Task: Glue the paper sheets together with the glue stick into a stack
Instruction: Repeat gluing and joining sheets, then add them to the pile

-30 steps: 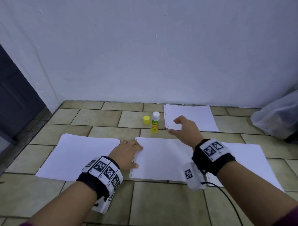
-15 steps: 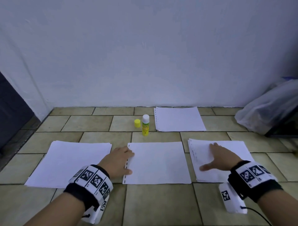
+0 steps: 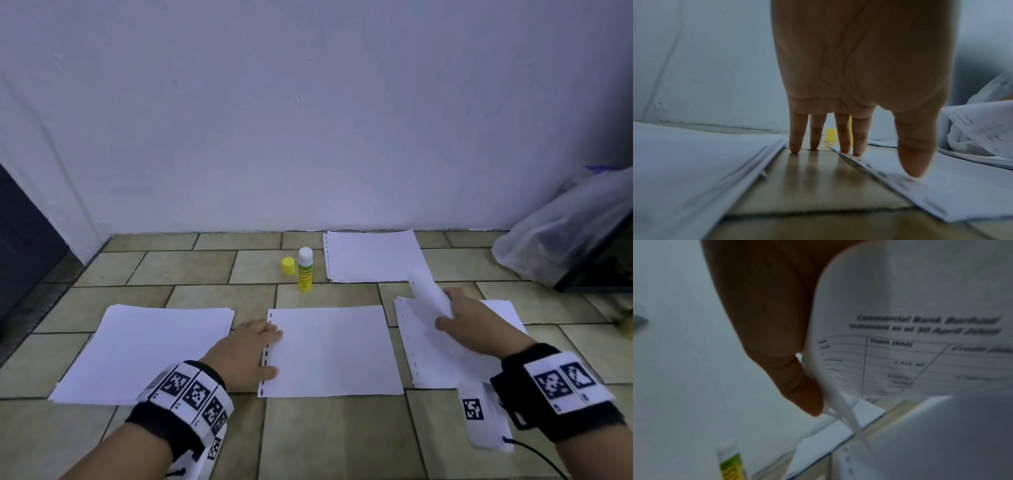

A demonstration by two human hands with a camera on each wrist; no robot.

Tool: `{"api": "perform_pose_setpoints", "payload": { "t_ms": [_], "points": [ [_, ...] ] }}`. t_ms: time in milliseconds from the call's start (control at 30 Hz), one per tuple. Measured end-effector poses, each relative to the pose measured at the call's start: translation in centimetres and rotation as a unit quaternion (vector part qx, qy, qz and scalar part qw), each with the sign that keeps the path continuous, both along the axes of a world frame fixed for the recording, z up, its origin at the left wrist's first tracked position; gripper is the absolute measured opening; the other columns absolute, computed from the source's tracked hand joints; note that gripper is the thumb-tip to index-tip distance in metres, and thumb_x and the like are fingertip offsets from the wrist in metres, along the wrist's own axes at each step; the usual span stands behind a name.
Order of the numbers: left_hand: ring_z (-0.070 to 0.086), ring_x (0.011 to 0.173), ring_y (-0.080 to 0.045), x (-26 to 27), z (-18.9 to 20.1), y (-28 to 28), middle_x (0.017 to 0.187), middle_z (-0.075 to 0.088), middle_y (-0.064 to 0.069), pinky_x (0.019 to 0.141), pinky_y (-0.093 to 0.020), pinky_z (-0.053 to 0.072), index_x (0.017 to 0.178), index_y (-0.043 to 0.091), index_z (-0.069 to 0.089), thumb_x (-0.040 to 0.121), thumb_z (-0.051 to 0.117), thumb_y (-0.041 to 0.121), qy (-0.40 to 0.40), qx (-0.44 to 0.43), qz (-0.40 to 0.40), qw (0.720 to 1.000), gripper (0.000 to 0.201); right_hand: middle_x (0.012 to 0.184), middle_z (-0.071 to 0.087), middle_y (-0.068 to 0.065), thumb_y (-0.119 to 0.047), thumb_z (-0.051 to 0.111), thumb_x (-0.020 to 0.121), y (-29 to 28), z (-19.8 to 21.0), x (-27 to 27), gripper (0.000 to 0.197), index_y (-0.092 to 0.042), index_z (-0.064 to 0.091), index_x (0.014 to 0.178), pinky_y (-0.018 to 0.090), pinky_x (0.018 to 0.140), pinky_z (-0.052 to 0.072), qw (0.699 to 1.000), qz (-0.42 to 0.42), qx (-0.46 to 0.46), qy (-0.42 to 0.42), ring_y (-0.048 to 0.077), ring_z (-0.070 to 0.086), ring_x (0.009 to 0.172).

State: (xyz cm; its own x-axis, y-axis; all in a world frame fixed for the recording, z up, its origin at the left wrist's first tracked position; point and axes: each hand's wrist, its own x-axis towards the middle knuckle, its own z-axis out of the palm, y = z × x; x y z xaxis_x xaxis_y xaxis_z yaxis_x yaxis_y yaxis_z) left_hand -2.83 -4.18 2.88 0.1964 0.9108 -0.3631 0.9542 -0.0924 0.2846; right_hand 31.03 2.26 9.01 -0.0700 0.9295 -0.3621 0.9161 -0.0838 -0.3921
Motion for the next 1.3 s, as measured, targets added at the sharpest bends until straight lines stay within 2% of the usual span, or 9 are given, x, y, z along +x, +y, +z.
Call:
{"api": "perform_pose_setpoints", "payload": {
  "t_ms": [133, 233, 300, 367, 433, 533, 800, 1133, 1300],
  "points": [
    [0.014, 0.143, -0.007, 0.0, 0.0, 0.0, 0.156, 0.015, 0.013, 0.114, -0.028, 0.027, 0.152, 0.027, 0.021, 0.086, 0.062, 0.043, 0.007, -0.007, -0.001, 1.000, 0.080, 0.121, 0.056, 0.009, -0.026, 0.055, 0.091, -1.8, 1.5, -4.9, 0.044, -0.011, 0.040, 0.130, 0.017, 0.057, 0.034, 0.996, 0.090, -0.003, 0.010, 0.020, 0.051, 0.091],
    [0.015, 0.143, -0.008, 0.0, 0.0, -0.1, 0.156, 0.015, 0.012, 0.112, -0.027, 0.030, 0.152, 0.027, 0.020, 0.082, 0.066, 0.045, 0.019, -0.002, -0.009, 1.000, 0.086, 0.128, 0.054, 0.009, -0.031, 0.058, 0.088, -2.8, 0.1, -10.1, 0.049, -0.009, 0.044, 0.129, 0.026, 0.074, 0.037, 0.985, 0.170, -0.038, 0.017, 0.023, 0.052, 0.113],
    [0.016, 0.142, -0.008, -0.2, 0.1, -0.1, 0.156, 0.015, 0.012, 0.111, -0.026, 0.030, 0.152, 0.027, 0.020, 0.081, 0.067, 0.046, 0.017, 0.001, -0.010, 1.000, 0.087, 0.129, 0.054, 0.009, -0.040, 0.059, 0.087, -2.8, -1.5, -13.1, 0.054, -0.009, 0.045, 0.129, 0.029, 0.085, 0.039, 0.982, 0.178, -0.056, 0.010, 0.026, 0.049, 0.119],
    [0.017, 0.142, -0.008, -0.2, 0.2, -0.2, 0.156, 0.015, 0.012, 0.111, -0.027, 0.030, 0.152, 0.026, 0.021, 0.081, 0.067, 0.047, 0.014, -0.001, -0.013, 1.000, 0.087, 0.135, 0.049, 0.011, -0.053, 0.057, 0.086, -2.5, -3.2, -15.1, 0.064, -0.011, 0.044, 0.132, 0.041, 0.102, 0.036, 0.984, 0.165, -0.065, -0.019, 0.032, 0.041, 0.129],
    [0.017, 0.142, -0.009, -0.2, 0.2, -0.1, 0.156, 0.015, 0.011, 0.112, -0.028, 0.030, 0.151, 0.025, 0.022, 0.081, 0.067, 0.047, 0.014, -0.001, -0.016, 1.000, 0.086, 0.146, 0.037, 0.012, -0.064, 0.054, 0.082, -2.2, -4.6, -16.1, 0.078, -0.013, 0.037, 0.139, 0.054, 0.110, 0.025, 0.984, 0.155, -0.074, -0.037, 0.038, 0.025, 0.138],
    [0.019, 0.141, -0.010, -0.3, -0.1, -0.1, 0.155, 0.017, 0.010, 0.111, -0.029, 0.031, 0.150, 0.023, 0.025, 0.081, 0.067, 0.048, 0.011, 0.003, -0.013, 1.000, 0.085, 0.153, 0.023, 0.010, -0.069, 0.051, 0.081, -1.9, -5.8, -16.5, 0.087, -0.016, 0.029, 0.145, 0.062, 0.109, 0.021, 0.987, 0.144, -0.076, -0.016, 0.039, 0.009, 0.143],
    [0.028, 0.133, -0.010, -0.8, -0.8, 0.1, 0.145, 0.027, 0.010, 0.104, -0.031, 0.039, 0.141, 0.024, 0.039, 0.077, 0.067, 0.053, 0.003, 0.008, -0.011, 1.000, 0.076, 0.156, 0.018, 0.012, -0.073, 0.047, 0.081, -1.9, -6.0, -16.9, 0.091, -0.015, 0.027, 0.147, 0.066, 0.109, 0.018, 0.989, 0.137, -0.063, -0.005, 0.042, 0.003, 0.144],
    [0.028, 0.133, -0.010, -0.7, -0.8, 0.0, 0.146, 0.026, 0.011, 0.104, -0.030, 0.039, 0.143, 0.023, 0.036, 0.078, 0.067, 0.052, 0.000, 0.018, -0.014, 1.000, 0.078, 0.153, 0.025, 0.011, -0.074, 0.046, 0.080, -1.6, -6.0, -16.9, 0.089, -0.016, 0.030, 0.146, 0.065, 0.107, 0.022, 0.989, 0.137, -0.058, 0.000, 0.041, 0.010, 0.142],
    [0.028, 0.133, -0.009, -0.7, -0.8, -0.1, 0.147, 0.026, 0.011, 0.104, -0.031, 0.040, 0.143, 0.024, 0.037, 0.078, 0.068, 0.052, -0.002, 0.018, -0.011, 1.000, 0.077, 0.155, 0.023, 0.010, -0.073, 0.050, 0.079, -1.7, -5.8, -17.0, 0.093, -0.014, 0.026, 0.148, 0.065, 0.109, 0.020, 0.991, 0.122, -0.058, 0.014, 0.040, 0.008, 0.144]
  ]
}}
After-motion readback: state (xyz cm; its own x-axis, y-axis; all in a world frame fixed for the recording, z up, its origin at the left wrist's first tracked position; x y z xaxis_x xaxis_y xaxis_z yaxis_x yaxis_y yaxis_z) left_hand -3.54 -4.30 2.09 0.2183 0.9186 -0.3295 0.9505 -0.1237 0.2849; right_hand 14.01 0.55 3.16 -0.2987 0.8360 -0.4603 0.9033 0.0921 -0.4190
